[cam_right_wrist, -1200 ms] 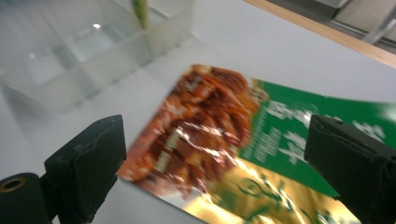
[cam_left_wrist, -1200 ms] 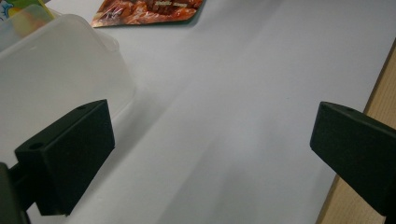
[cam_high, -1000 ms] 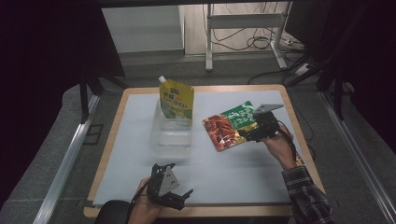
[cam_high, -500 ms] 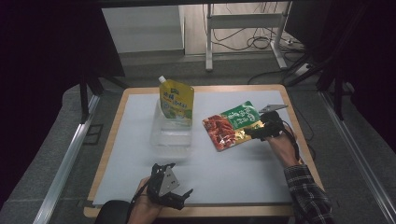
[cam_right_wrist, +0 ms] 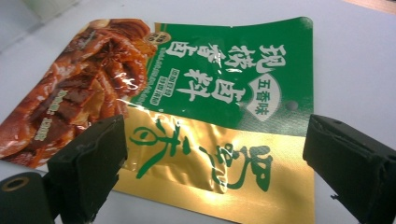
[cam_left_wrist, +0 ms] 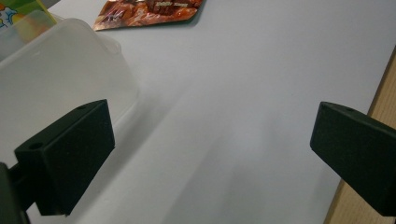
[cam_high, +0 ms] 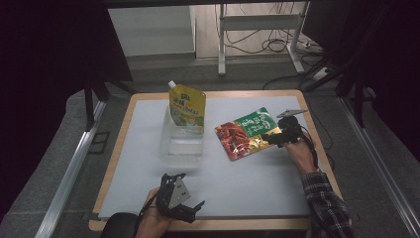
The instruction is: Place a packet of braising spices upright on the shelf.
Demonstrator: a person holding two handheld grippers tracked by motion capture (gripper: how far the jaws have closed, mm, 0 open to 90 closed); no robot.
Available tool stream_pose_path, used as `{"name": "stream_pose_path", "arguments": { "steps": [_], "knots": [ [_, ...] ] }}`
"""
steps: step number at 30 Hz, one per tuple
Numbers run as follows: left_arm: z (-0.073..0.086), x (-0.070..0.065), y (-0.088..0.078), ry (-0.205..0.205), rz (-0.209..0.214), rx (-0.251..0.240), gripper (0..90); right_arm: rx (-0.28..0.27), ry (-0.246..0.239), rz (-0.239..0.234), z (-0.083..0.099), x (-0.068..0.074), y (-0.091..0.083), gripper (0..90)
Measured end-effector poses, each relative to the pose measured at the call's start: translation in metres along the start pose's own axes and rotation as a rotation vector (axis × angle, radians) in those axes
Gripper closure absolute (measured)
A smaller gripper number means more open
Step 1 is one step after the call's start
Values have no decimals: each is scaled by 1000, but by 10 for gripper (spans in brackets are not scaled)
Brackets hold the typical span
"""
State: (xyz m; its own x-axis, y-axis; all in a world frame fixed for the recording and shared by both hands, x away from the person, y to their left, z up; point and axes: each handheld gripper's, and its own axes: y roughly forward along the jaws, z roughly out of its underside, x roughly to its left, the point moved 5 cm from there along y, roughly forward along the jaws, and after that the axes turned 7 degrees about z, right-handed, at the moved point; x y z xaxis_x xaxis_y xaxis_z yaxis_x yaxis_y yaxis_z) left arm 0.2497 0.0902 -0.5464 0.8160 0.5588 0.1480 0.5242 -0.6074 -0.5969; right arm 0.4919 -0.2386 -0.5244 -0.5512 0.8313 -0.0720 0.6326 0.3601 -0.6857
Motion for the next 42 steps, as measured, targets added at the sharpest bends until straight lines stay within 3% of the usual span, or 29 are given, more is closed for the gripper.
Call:
{"name": "stream_pose_path", "arguments": {
  "steps": [11,22,28,35,37,41,42],
  "knots": [
    [1,1,0,4,-2,6,0,86,55,9,9,-16,13,64],
    [1,-1,2,18,4,21,0,174,128,-7,17,-23,24,61],
    [1,-3,4,21,7,23,0,164,154,-65,17,-21,24,58],
    [1,-3,4,22,5,25,0,150,166,-83,15,-20,22,58],
    [1,-3,4,24,7,26,0,120,186,-124,10,-19,16,62],
    [1,-3,4,26,8,27,0,110,181,-134,6,-15,13,68],
    [1,-4,4,28,10,28,0,93,167,-158,4,-11,11,81]
  ]
}}
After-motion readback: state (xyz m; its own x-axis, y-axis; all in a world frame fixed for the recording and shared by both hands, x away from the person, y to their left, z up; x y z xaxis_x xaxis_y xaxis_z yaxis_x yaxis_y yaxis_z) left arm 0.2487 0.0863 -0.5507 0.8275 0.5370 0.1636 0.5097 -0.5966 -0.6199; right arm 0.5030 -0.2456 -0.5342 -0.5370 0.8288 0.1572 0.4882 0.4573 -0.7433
